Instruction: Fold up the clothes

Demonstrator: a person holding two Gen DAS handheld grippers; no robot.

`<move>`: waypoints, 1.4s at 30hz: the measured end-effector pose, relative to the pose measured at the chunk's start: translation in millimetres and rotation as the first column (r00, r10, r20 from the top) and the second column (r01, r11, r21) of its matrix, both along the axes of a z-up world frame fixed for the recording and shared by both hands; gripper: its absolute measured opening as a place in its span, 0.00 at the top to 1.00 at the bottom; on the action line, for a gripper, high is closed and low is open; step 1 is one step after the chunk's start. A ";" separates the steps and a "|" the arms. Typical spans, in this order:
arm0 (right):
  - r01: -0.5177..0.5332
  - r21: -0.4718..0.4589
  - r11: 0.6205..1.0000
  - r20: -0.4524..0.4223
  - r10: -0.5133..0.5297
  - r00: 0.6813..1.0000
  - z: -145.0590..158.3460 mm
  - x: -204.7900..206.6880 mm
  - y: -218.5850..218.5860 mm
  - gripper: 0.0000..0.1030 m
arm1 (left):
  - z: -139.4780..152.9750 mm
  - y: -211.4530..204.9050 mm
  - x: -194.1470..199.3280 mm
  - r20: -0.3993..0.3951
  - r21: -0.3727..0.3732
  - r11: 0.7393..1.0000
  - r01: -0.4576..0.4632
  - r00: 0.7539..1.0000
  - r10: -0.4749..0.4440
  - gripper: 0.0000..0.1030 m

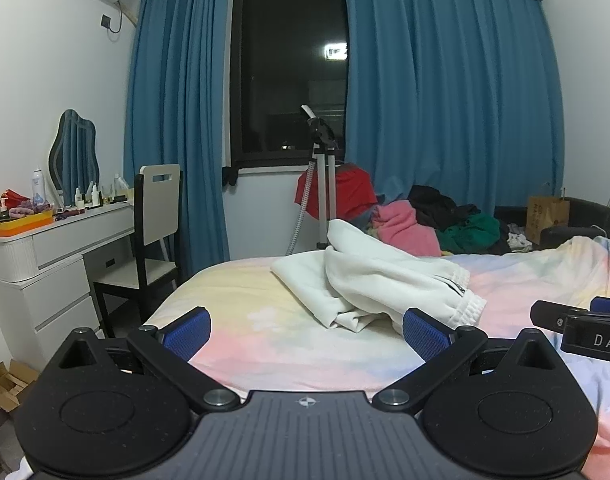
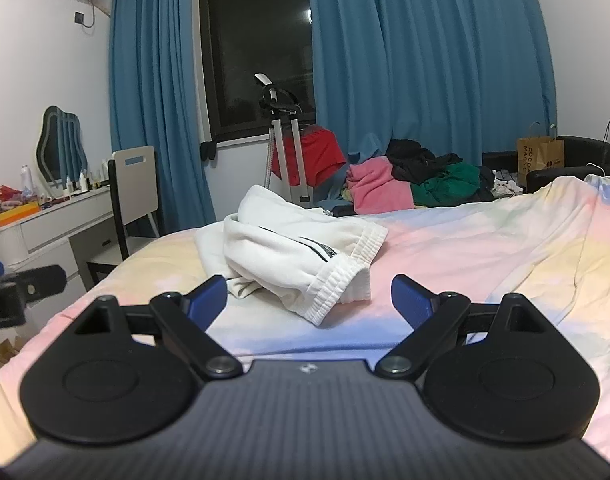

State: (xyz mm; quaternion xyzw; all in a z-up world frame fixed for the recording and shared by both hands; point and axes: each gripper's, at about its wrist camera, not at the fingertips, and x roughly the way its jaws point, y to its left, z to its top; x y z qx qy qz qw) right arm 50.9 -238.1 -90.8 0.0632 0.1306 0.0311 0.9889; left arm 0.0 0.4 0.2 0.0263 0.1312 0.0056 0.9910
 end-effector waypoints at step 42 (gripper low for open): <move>-0.025 -0.017 1.000 0.001 0.025 1.000 1.0 -0.5 9.9 0.12 | -5.8 -0.3 4.2 0.002 0.020 1.000 -0.024 1.000 0.024 0.00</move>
